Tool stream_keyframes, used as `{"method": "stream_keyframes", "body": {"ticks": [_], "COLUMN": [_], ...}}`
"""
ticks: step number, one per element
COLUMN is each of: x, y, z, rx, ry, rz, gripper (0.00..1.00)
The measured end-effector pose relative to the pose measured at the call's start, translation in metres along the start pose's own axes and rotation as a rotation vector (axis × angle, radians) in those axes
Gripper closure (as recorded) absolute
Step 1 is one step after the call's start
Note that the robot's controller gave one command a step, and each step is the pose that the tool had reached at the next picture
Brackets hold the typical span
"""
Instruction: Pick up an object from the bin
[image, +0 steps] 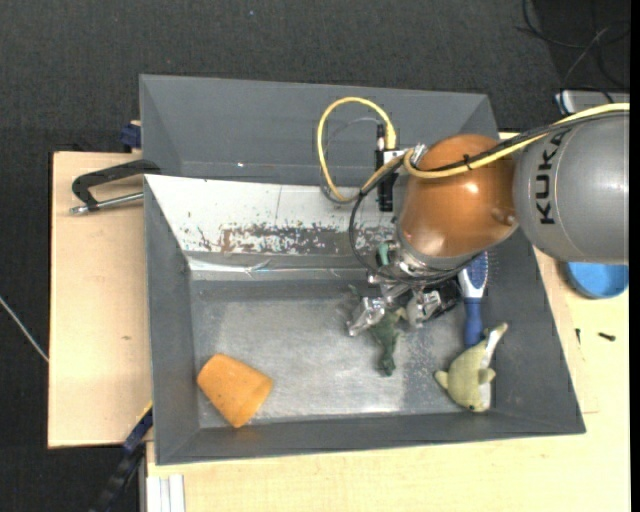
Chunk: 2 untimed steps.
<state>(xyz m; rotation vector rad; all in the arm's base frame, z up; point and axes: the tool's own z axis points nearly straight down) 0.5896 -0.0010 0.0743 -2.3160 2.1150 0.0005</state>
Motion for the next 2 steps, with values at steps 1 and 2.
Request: {"method": "stream_keyframes", "body": {"ticks": [1,2], "x": [-0.002,-0.003], "y": [-0.002,-0.005], "z": [-0.027,-0.113], "rx": [0.003,0.009], "ry": [0.001,0.002], "rz": [0.004,0.008], "gripper": [1.00,1.00]}}
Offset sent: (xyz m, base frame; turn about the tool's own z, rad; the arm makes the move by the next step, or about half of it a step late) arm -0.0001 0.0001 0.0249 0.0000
